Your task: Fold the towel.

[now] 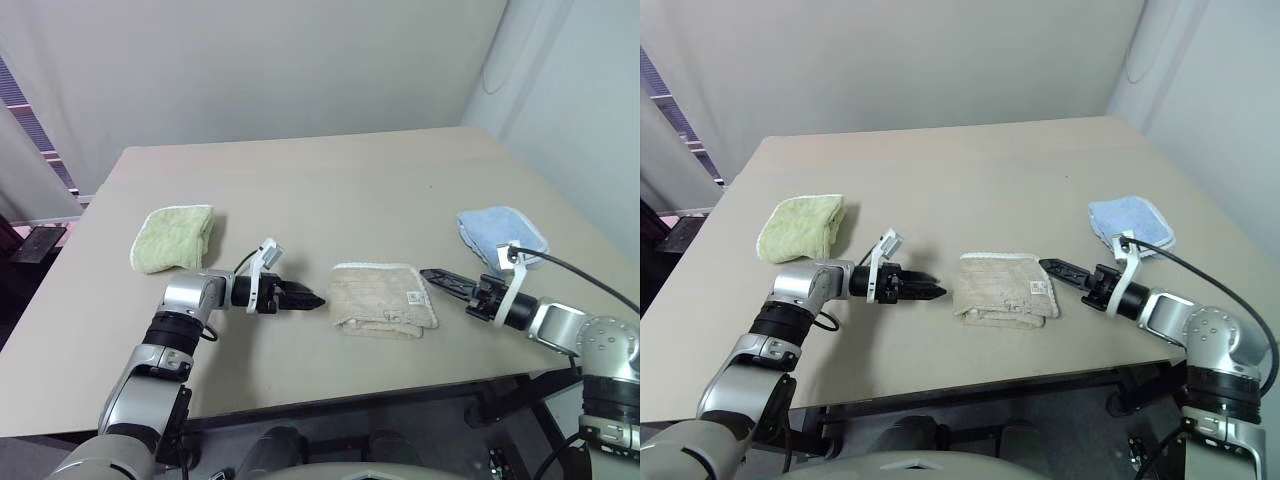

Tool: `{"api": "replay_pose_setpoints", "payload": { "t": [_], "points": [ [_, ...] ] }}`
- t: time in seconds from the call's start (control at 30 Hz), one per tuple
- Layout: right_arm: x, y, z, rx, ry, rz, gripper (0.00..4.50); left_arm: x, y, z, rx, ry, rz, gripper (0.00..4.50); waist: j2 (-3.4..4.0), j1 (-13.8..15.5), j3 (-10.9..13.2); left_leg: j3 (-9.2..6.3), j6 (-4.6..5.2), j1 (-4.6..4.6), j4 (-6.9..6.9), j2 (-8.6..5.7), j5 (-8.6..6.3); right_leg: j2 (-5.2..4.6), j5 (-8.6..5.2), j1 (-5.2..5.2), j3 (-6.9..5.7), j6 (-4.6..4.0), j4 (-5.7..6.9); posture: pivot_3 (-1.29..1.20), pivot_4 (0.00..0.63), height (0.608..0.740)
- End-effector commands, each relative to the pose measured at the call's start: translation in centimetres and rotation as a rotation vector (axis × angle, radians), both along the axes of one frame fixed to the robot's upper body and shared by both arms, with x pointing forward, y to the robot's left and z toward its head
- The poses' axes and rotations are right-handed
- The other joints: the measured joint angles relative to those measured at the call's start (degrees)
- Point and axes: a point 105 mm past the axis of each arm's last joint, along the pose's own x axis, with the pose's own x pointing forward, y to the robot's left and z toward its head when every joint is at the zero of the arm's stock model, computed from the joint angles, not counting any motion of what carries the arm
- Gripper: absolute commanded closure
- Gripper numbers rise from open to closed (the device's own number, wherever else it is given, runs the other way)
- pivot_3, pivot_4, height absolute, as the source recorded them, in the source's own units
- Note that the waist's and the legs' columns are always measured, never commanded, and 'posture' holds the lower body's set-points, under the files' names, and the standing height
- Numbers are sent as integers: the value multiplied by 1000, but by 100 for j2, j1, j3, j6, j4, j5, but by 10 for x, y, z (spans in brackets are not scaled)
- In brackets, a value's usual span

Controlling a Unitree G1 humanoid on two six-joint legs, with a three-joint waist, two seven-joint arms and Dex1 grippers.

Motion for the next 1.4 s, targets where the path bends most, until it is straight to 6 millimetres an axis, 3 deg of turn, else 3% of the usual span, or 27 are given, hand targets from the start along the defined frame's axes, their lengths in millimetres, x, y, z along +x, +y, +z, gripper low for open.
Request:
{"api": "replay_pose_setpoints", "payload": {
  "t": [0.03, 0.23, 0.37, 0.5, 0.67, 0.93, 1.1, 1.27, 1.4],
  "points": [
    [0, -9, 10, 57, 30, 7, 54, -7, -6, 4, -8, 7, -24, 0, 2, -4, 0, 1, 0, 0, 0, 0, 0, 0, 0, 0, 0, 0, 0, 0, 0, 740],
    [-9, -12, -25, -17, 231, 95, 54, -23, 0, 27, -79, 101, -74, 0, 3, -30, 0, 5, 0, -16, 7, 0, -1, -3, -1, -13, 0, -3, -2, 0, 0, 740],
    [-3, -5, -30, -1, 250, 153, 54, -20, 7, 35, -103, 154, -33, 0, 7, -103, 0, 7, 0, -23, 13, -2, 0, -2, 1, -18, -1, -6, 0, 0, 0, 740],
    [0, 16, -45, -4, 295, 229, 54, -23, 8, 34, -111, 221, -6, 0, -4, -197, -5, 6, 0, -18, 16, -2, -1, -4, 1, -13, -3, -3, 0, 0, 0, 740],
    [5, 43, -44, 57, 304, 314, 54, -25, 7, 31, -106, 297, 22, 0, -8, -335, -6, -2, -1, -6, 11, 3, -1, 2, 4, -12, -3, -7, 10, 0, 0, 740],
    [-14, 100, -58, 121, 397, 501, 54, -26, 7, 30, -106, 296, 42, 0, -10, -356, -7, -15, -3, 29, -11, 8, -2, 14, 6, -6, 2, -5, 25, 0, 0, 740],
    [-13, 120, -55, 164, 392, 529, 54, -21, 10, 35, -134, 308, 76, 0, -10, -351, -8, -19, -10, 41, -29, 11, -5, 19, 6, -9, 2, -5, 25, 0, 0, 740],
    [-2, 121, -58, 180, 397, 467, 54, -15, 15, 30, -97, 290, 113, 0, -10, -363, -8, -19, -14, 49, -35, 10, -7, 25, 12, -15, 8, 0, 25, 0, 0, 740],
    [1, 120, -61, 187, 394, 430, 1052, -11, 17, 31, -97, 275, 136, 0, -8, -367, -8, -20, -14, 50, -34, 10, -7, 27, 10, -14, 9, -16, 26, 0, 0, 740]
  ]
}}
